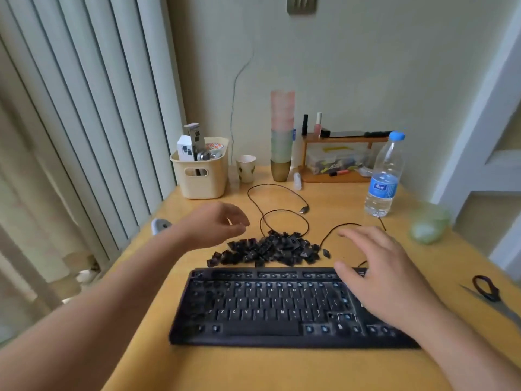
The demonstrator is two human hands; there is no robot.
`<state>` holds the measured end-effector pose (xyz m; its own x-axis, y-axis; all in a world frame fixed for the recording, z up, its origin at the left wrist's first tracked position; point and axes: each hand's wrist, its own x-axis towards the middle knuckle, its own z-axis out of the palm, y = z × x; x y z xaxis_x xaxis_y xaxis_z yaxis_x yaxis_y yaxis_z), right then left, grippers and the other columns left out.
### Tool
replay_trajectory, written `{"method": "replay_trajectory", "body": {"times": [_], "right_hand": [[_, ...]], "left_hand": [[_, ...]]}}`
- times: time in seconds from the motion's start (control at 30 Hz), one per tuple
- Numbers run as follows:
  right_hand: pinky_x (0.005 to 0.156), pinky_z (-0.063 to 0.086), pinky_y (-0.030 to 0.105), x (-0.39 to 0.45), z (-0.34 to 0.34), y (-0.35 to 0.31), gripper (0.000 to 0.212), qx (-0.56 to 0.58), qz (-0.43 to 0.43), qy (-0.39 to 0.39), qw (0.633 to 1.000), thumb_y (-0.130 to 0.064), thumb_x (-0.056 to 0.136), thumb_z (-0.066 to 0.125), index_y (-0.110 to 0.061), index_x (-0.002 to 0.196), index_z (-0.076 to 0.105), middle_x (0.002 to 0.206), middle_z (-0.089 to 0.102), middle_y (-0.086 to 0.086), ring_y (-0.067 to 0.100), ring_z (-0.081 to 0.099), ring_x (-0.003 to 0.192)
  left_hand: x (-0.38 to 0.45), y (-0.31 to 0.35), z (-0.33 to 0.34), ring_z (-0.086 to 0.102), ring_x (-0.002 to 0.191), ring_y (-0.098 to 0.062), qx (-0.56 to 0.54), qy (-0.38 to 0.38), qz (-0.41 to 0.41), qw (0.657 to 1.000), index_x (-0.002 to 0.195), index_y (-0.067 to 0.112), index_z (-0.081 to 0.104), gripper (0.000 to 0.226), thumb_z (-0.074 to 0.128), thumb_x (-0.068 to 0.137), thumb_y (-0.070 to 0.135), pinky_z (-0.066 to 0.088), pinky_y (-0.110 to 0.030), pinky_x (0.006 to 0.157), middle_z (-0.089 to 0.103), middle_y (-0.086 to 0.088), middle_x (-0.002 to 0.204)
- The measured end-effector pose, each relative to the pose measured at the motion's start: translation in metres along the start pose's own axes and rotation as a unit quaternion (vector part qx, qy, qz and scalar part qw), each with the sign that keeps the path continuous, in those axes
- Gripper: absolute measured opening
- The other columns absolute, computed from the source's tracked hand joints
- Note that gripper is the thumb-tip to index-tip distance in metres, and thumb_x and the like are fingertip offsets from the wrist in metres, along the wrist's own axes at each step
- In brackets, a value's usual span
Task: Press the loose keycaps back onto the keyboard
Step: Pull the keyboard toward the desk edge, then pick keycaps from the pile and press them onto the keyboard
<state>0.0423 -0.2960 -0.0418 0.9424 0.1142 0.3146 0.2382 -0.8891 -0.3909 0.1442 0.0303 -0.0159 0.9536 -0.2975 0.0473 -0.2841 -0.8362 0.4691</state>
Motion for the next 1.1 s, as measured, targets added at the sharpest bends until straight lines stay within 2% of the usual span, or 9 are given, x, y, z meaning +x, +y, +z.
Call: {"method": "replay_trajectory", "body": {"times": [0.13, 0.27, 0.43, 0.57, 0.67, 0.77, 0.83, 0.97, 1.1], "right_hand": [[0.11, 0.042, 0.035, 0.047, 0.033, -0.052, 0.051, 0.047, -0.025, -0.07, 0.996, -0.051, 0.098, 0.055, -0.043, 0.147, 0.046, 0.141, 0.047, -0.021, 0.007, 0.044, 0.129], [0.102, 0.045, 0.033, 0.076, 0.068, -0.086, 0.041, 0.07, -0.065, -0.092, 0.991, -0.05, 0.098, 0.055, -0.042, 0.138, 0.056, 0.128, 0.054, -0.02, 0.009, 0.047, 0.123], [0.103, 0.043, 0.031, 0.067, 0.085, -0.083, 0.028, 0.076, -0.089, -0.06, 0.991, -0.044, 0.098, 0.058, -0.042, 0.125, 0.066, 0.117, 0.057, -0.028, 0.006, 0.049, 0.115], [0.098, 0.04, 0.023, 0.062, 0.085, -0.08, 0.024, 0.093, -0.103, -0.035, 0.99, -0.039, 0.097, 0.062, -0.041, 0.12, 0.069, 0.111, 0.058, -0.03, 0.001, 0.049, 0.111], [0.086, 0.041, 0.014, 0.059, 0.089, -0.083, 0.026, 0.154, -0.108, 0.007, 0.982, -0.031, 0.094, 0.067, -0.04, 0.118, 0.071, 0.099, 0.061, -0.026, 0.0, 0.054, 0.101], [0.078, 0.044, 0.012, 0.056, 0.092, -0.089, 0.035, 0.214, -0.119, 0.045, 0.969, -0.028, 0.089, 0.073, -0.041, 0.121, 0.069, 0.098, 0.063, -0.02, 0.006, 0.059, 0.099], [0.078, 0.048, 0.017, 0.055, 0.093, -0.093, 0.036, 0.225, -0.144, 0.071, 0.961, -0.027, 0.086, 0.075, -0.04, 0.12, 0.07, 0.097, 0.063, -0.018, 0.01, 0.06, 0.098], [0.077, 0.051, 0.02, 0.051, 0.093, -0.101, 0.036, 0.272, -0.153, 0.099, 0.945, -0.029, 0.084, 0.079, -0.038, 0.117, 0.072, 0.104, 0.063, -0.018, 0.014, 0.061, 0.1], [0.079, 0.048, 0.013, 0.049, 0.093, -0.102, 0.037, 0.27, -0.166, 0.106, 0.942, -0.02, 0.083, 0.083, -0.032, 0.117, 0.074, 0.106, 0.062, -0.017, 0.011, 0.062, 0.104]], "left_hand": [[-0.02, -0.039, -0.003, 0.066, 0.09, 0.002, -0.011, -0.039, -0.035, 0.999, 0.102, 0.044, 0.073, 0.009, 0.072, 0.093, 0.045, 0.052, -0.024, 0.084, 0.073, 0.021, 0.1], [-0.027, -0.056, 0.018, 0.065, 0.09, 0.003, 0.002, -0.041, -0.056, 0.998, 0.108, 0.044, 0.072, 0.02, 0.075, 0.089, 0.049, 0.053, -0.023, 0.086, 0.07, 0.021, 0.099], [-0.031, -0.062, 0.023, 0.062, 0.087, 0.011, 0.003, 0.001, -0.036, 0.999, 0.103, 0.039, 0.077, 0.012, 0.077, 0.091, 0.037, 0.045, -0.007, 0.074, 0.073, 0.024, 0.089], [-0.041, -0.058, 0.021, 0.067, 0.096, 0.009, -0.126, 0.031, -0.058, 0.99, 0.116, 0.035, 0.076, 0.022, 0.075, 0.094, 0.035, 0.053, -0.018, 0.091, 0.077, 0.023, 0.099], [-0.05, -0.042, 0.022, 0.071, 0.104, -0.006, -0.347, 0.031, -0.053, 0.936, 0.134, 0.031, 0.063, 0.033, 0.065, 0.102, 0.022, 0.054, -0.03, 0.094, 0.078, 0.009, 0.114], [-0.052, -0.026, 0.026, 0.068, 0.096, -0.018, -0.589, -0.017, -0.023, 0.808, 0.142, 0.019, 0.055, 0.043, 0.058, 0.101, 0.005, 0.056, -0.027, 0.082, 0.074, -0.014, 0.12], [-0.053, -0.021, 0.027, 0.067, 0.091, -0.019, -0.649, -0.035, -0.006, 0.76, 0.145, 0.016, 0.053, 0.048, 0.055, 0.1, 0.001, 0.058, -0.025, 0.078, 0.072, -0.018, 0.119], [-0.054, -0.018, 0.03, 0.068, 0.096, -0.021, -0.665, -0.056, 0.01, 0.744, 0.147, 0.015, 0.051, 0.052, 0.057, 0.097, 0.002, 0.057, -0.026, 0.082, 0.072, -0.018, 0.119], [-0.054, -0.014, 0.035, 0.068, 0.103, -0.024, -0.67, -0.07, 0.008, 0.739, 0.147, 0.015, 0.051, 0.054, 0.06, 0.096, 0.001, 0.057, -0.028, 0.086, 0.074, -0.018, 0.116]]}}
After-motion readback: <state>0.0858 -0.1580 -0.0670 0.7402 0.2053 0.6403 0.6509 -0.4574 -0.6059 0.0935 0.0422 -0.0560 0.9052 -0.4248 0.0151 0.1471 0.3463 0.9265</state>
